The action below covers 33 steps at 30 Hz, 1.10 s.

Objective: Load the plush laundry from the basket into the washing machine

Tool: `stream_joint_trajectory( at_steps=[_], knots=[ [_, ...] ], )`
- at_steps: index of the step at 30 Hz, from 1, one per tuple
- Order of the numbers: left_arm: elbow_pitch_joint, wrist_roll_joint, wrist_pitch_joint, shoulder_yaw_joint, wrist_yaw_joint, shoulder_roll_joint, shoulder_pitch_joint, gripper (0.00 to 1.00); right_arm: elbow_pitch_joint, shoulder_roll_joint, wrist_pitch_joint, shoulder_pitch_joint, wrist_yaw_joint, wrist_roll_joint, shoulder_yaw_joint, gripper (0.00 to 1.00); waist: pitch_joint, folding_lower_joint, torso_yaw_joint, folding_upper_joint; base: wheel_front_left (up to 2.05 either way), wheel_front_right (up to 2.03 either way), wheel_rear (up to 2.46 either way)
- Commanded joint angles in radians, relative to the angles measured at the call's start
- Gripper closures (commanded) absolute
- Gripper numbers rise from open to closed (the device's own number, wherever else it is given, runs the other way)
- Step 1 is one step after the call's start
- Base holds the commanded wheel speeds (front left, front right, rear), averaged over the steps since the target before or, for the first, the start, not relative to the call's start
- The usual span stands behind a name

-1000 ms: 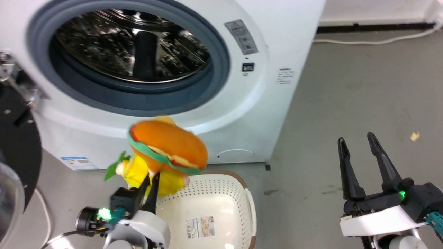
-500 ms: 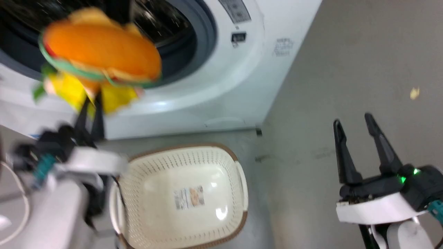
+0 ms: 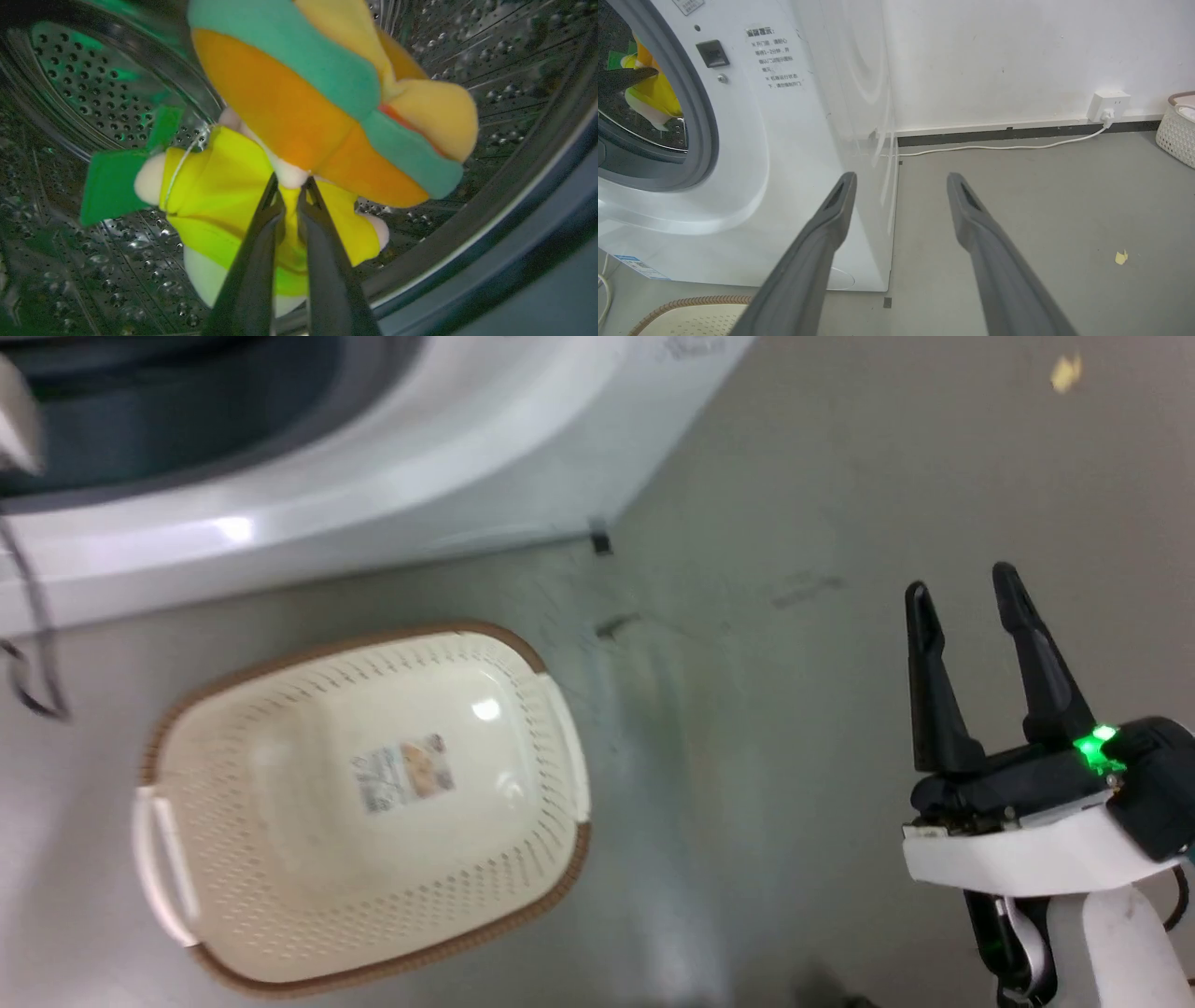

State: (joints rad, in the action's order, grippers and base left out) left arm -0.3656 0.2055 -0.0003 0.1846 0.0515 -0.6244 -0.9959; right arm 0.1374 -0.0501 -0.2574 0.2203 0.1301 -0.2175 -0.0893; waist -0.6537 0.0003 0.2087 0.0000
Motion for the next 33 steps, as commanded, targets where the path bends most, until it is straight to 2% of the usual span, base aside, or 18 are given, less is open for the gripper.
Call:
stream_joint_trajectory(
  at_steps=[1,5,6,15,20,21,22,28,33],
  knots=[
    [-0.039,-0.02,0.035,0.015,0.017,-0.03,-0.074,1.0,0.004,0.0,-0.004,0.027,0.001,-0.017,-0.009,0.0,-0.082,-0.0003,0.065,0.0,0.0,0.0,0.0],
    [-0.123,-0.043,0.087,0.04,0.04,-0.068,-0.177,1.0,0.001,0.0,-0.004,0.038,0.001,-0.035,-0.019,0.0,-0.107,-0.0003,0.087,0.0,0.0,0.0,0.0],
    [-0.172,-0.056,0.117,0.071,0.054,-0.078,-0.226,1.0,0.0,0.0,-0.004,0.041,0.001,-0.045,-0.016,0.0,-0.117,-0.0003,0.094,0.0,0.0,0.0,0.0],
    [-0.337,-0.05,0.21,0.175,0.076,-0.064,-0.319,1.0,-0.005,0.0,-0.004,0.057,0.001,-0.051,-0.013,0.0,-0.126,-0.0003,0.094,0.0,0.0,0.0,0.0],
    [-0.397,-0.023,0.19,0.21,0.078,-0.043,-0.326,1.0,-0.005,0.0,-0.004,0.062,0.001,-0.041,-0.007,0.0,-0.105,-0.0003,0.081,0.0,0.0,0.0,0.0],
    [-0.407,-0.02,0.178,0.217,0.078,-0.039,-0.32,0.61,-0.007,0.0,-0.004,0.061,0.001,-0.036,-0.004,0.0,-0.094,-0.0003,0.076,0.0,0.0,0.0,0.0],
    [-0.415,-0.017,0.161,0.224,0.078,-0.035,-0.314,0.0,-0.008,0.0,-0.004,0.06,0.001,-0.032,-0.001,0.0,-0.083,-0.0003,0.071,0.0,0.0,0.0,0.0],
    [-0.461,0.015,0.011,0.235,0.065,0.018,-0.219,0.0,-0.02,0.0,-0.004,0.039,0.001,0.009,0.032,0.0,0.036,-0.0003,0.022,0.0,0.0,0.0,0.0],
    [-0.466,0.065,-0.181,0.231,0.039,0.124,-0.063,0.0,-0.038,0.0,-0.004,0.006,0.001,0.064,0.059,0.0,0.186,-0.0003,-0.05,0.0,0.0,0.0,0.0]
  ],
)
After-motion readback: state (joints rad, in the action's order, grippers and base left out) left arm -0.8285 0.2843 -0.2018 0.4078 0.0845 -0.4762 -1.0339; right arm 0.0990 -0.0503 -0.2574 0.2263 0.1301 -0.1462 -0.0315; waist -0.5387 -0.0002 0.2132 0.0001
